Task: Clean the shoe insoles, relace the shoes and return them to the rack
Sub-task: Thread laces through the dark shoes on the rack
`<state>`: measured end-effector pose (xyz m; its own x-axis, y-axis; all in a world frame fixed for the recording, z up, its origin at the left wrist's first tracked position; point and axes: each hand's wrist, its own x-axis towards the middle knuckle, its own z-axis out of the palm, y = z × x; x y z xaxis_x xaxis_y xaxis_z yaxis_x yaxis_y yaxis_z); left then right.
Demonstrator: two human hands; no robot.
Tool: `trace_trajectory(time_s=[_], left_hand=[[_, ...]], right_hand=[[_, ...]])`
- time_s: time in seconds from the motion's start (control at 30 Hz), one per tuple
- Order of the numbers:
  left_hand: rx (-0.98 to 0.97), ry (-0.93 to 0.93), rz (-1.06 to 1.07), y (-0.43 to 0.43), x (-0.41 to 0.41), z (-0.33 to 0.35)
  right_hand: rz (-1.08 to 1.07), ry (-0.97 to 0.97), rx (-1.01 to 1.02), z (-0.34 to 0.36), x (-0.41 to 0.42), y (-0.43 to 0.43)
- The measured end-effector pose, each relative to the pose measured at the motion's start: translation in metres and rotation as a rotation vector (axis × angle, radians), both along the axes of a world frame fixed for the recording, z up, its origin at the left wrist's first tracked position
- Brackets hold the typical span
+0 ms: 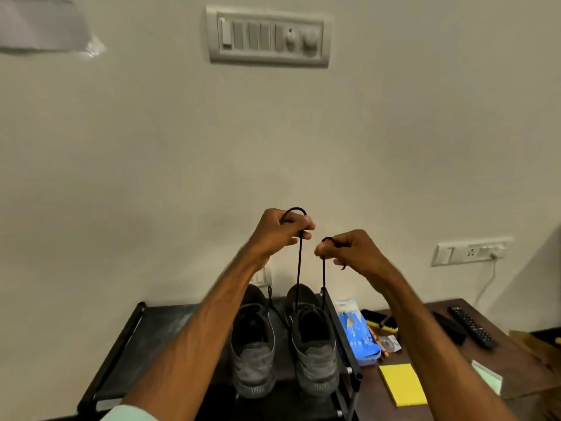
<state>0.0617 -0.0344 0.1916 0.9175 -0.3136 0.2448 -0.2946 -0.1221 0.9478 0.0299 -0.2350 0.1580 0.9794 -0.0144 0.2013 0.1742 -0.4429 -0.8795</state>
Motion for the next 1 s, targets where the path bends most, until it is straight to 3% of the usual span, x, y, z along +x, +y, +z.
trace_trajectory(time_s=[0.23, 0.47, 0.77, 1.0], left_hand=[[0.013, -0.168, 0.098, -0.005, 0.004, 0.022], [-0.09, -0.245, 0.201, -0.013, 0.003, 0.048], [-0.095, -0.167, 0.215, -0.017, 0.008, 0.066], [0.017, -0.256, 0.224, -0.026, 0.007, 0.067]], right_hand=[[-0.091, -0.162, -0.03, 0.033, -0.002, 0.013], [-0.207, -0.213, 0.148, 0.057, -0.001, 0.022], [-0.196, -0.293, 0.121, 0.08, 0.0, 0.027], [-0.221, -0.334, 0.117, 0.084, 0.0, 0.025]])
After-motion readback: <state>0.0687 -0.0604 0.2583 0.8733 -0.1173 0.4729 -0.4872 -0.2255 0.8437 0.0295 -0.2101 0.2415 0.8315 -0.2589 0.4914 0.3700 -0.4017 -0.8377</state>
